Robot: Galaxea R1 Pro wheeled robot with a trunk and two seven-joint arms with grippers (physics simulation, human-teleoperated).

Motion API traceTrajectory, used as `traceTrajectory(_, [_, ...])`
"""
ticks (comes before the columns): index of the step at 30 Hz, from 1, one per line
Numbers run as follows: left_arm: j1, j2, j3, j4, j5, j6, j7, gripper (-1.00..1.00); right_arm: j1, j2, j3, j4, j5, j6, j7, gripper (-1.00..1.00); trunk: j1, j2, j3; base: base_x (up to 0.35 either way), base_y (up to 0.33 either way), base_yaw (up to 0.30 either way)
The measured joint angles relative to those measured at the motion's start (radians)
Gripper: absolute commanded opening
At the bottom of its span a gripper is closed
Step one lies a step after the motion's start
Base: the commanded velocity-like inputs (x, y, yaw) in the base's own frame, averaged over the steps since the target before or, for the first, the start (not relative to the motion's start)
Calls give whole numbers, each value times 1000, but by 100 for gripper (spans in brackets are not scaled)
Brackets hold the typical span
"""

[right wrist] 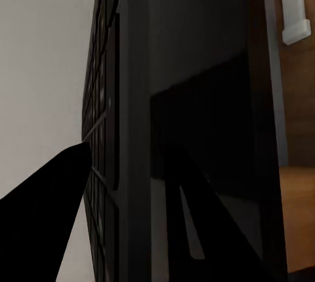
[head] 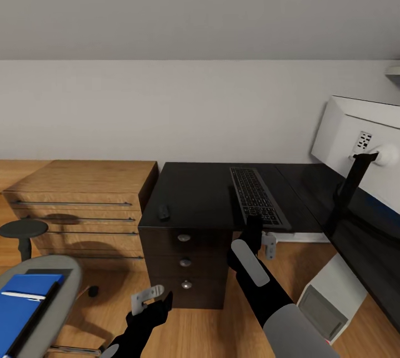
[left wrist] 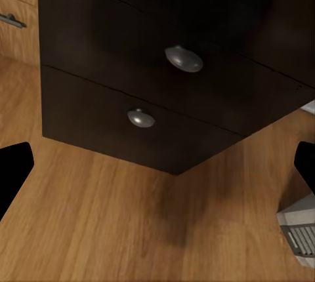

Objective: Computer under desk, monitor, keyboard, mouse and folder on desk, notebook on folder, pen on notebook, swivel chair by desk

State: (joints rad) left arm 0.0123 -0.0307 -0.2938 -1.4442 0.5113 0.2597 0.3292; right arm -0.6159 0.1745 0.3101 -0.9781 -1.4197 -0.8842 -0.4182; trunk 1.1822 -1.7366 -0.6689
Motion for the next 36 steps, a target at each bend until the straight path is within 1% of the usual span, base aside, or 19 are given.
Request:
traceTrajectory(6, [0,1,-2,-16,1,1,0,100,0,0,0,0,-2,1,-2,-100,0,0,0,0,0,0])
traceTrajectory(11, [0,2,-2,-17,1,3,-1,100,0,0,-1,0,-3,1,-18,-100,0,0,0,0,0,0])
traceTrajectory(12, [0,2,-2,-17,1,3,-1,100,0,0,-1,0,-2,1,-19,100,0,0,0,0,0,0])
traceTrajectory(24, [0,3,-2,-19,1,3,-2,100,0,0,-9,0,2,2,-25,100,0,0,0,-14,0,0])
traceTrajectory(28, [0,3,-2,-19,1,3,-2,100,0,0,-9,0,2,3,-26,100,0,0,0,-217,0,0])
traceTrajectory(36, [0,3,-1,-18,3,3,-2,100,0,0,-9,4,2,3,-25,100,1,0,0,-321,0,0])
